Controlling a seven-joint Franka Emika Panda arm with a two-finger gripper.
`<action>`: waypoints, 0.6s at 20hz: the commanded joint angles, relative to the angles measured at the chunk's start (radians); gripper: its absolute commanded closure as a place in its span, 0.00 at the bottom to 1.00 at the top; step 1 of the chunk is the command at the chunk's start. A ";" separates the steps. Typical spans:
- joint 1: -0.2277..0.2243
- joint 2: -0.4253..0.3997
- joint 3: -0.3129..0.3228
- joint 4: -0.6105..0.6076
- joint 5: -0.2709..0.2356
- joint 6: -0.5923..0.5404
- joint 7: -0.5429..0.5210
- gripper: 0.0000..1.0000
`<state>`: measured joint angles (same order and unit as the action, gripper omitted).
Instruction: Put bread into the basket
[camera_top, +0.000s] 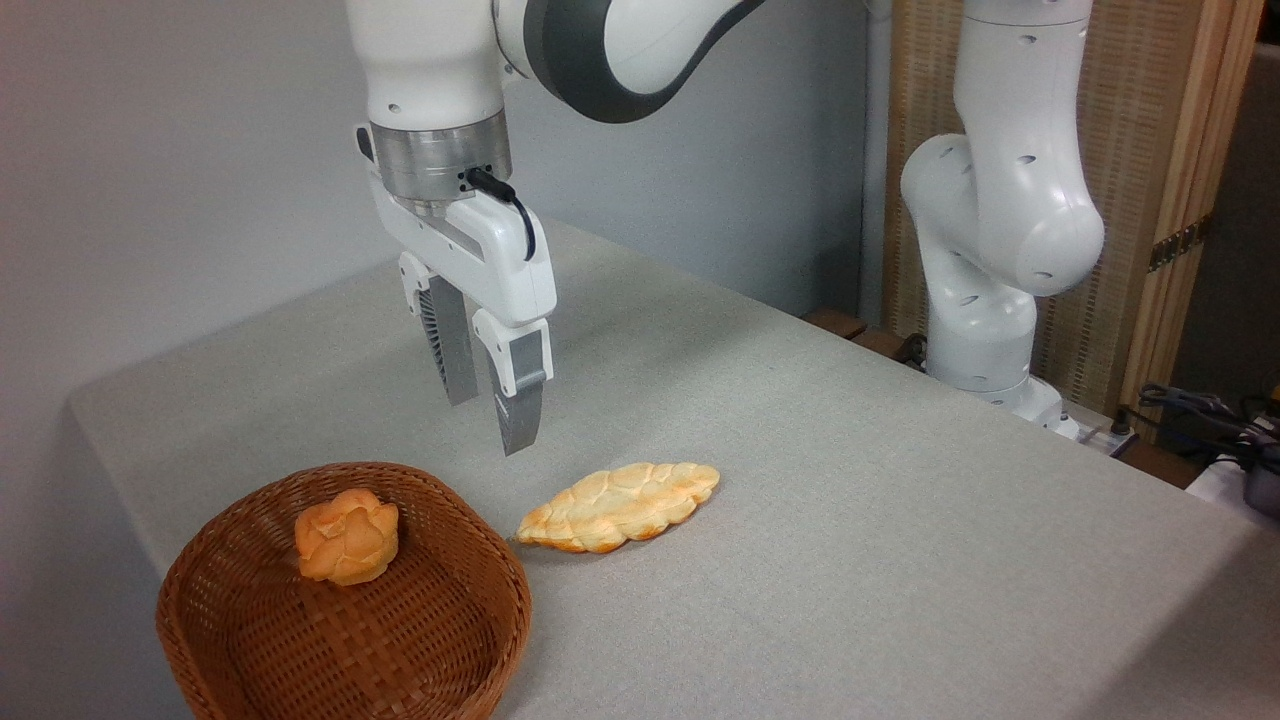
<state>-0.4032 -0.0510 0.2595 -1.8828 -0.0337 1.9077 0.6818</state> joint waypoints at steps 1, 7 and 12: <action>-0.008 -0.006 0.006 0.014 -0.003 -0.030 -0.018 0.00; -0.008 -0.007 0.006 0.014 -0.003 -0.049 -0.014 0.00; -0.009 -0.007 0.007 0.014 -0.003 -0.049 -0.016 0.00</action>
<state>-0.4035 -0.0517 0.2592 -1.8828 -0.0338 1.8915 0.6818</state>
